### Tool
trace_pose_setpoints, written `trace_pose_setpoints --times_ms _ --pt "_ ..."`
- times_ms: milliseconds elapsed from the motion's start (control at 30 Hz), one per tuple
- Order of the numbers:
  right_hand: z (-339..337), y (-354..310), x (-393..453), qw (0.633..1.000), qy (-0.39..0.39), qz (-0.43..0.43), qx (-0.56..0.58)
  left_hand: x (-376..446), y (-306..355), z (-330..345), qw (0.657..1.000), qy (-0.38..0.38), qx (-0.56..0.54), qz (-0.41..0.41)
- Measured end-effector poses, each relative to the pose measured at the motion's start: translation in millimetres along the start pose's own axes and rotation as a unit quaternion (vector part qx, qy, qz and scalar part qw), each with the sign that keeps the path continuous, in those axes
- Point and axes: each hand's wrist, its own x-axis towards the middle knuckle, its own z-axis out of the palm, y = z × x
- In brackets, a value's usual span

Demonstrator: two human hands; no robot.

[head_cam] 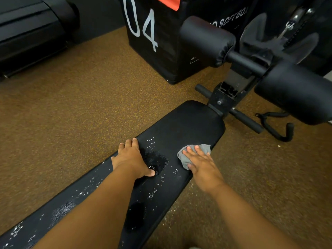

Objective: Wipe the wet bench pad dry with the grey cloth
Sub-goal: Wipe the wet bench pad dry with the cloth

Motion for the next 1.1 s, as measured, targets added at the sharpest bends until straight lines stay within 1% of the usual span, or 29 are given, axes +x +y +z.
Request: trace_pose_setpoints --times_ms 67,200,300,400,467,533,600,667,700,733,767,800,867,900,967,1033,1067,1100 --pt "0.9 2.9 0.8 1.0 0.002 -0.006 -0.009 -1.1 -1.3 0.3 1.0 0.004 0.01 0.003" --pt "3.5 6.3 1.5 0.999 0.023 -0.023 -0.009 0.6 -2.4 4.2 1.0 0.011 -0.004 0.004" --pt "2.4 8.2 0.5 0.999 0.021 -0.039 -0.022 -0.3 -1.7 5.3 1.0 0.014 -0.011 0.003" --pt "0.4 9.1 1.3 0.999 0.019 -0.034 -0.021 -15.3 -7.2 13.7 0.998 0.058 -0.032 0.008" --pt "3.8 4.2 4.0 0.999 0.04 -0.013 -0.02 -31.1 -15.3 21.9 0.995 0.095 -0.039 0.016" --pt "12.3 -6.3 2.1 0.998 0.061 -0.005 -0.028 -45.6 -24.2 27.5 0.993 0.107 -0.038 0.023" --pt "21.3 -12.1 -6.6 0.996 0.069 -0.057 -0.014 -54.3 -31.7 29.1 0.993 0.108 -0.049 0.017" --pt "22.1 -2.3 -17.1 0.992 0.051 -0.116 -0.01 -59.7 -35.7 27.8 0.992 0.112 -0.059 0.014" --pt "18.9 7.7 -18.5 0.99 0.048 -0.13 -0.017 -62.6 -36.3 27.4 0.992 0.114 -0.059 0.015" --pt "15.4 17.2 -16.9 0.991 0.053 -0.123 -0.027 -65.8 -36.5 27.9 0.991 0.116 -0.057 0.014" --pt "12.1 23.4 -12.5 0.993 0.064 -0.095 -0.034 -69.1 -36.4 28.9 0.991 0.119 -0.057 0.012" --pt "9.6 24.6 -6.6 0.995 0.077 -0.048 -0.04 -72.9 -35.9 29.8 0.991 0.119 -0.057 0.011" --pt "10.8 8.2 -0.2 0.993 0.094 0.037 -0.062 -81.4 -33.8 32.2 0.993 0.109 -0.053 0.008" --pt "14.6 -3.6 -2.6 0.993 0.088 0.042 -0.061 -85.1 -33.3 34.2 0.994 0.101 -0.051 0.005" --pt "25.9 -15.9 -15.6 0.998 0.061 -0.018 -0.029 -90.2 -31.3 38.2 0.995 0.082 -0.058 0.001" --pt "27.2 -4.6 -33.8 0.994 0.038 -0.103 -0.005 -92.1 -26.8 41.3 0.995 0.066 -0.07 0.01" --pt "23.4 4.8 -37.2 0.991 0.037 -0.124 -0.015 -92.2 -24.2 42.5 0.995 0.063 -0.073 0.015" --pt "18.6 12.0 -34.9 0.991 0.041 -0.12 -0.035 -91.8 -21.4 43.0 0.995 0.064 -0.074 0.019"
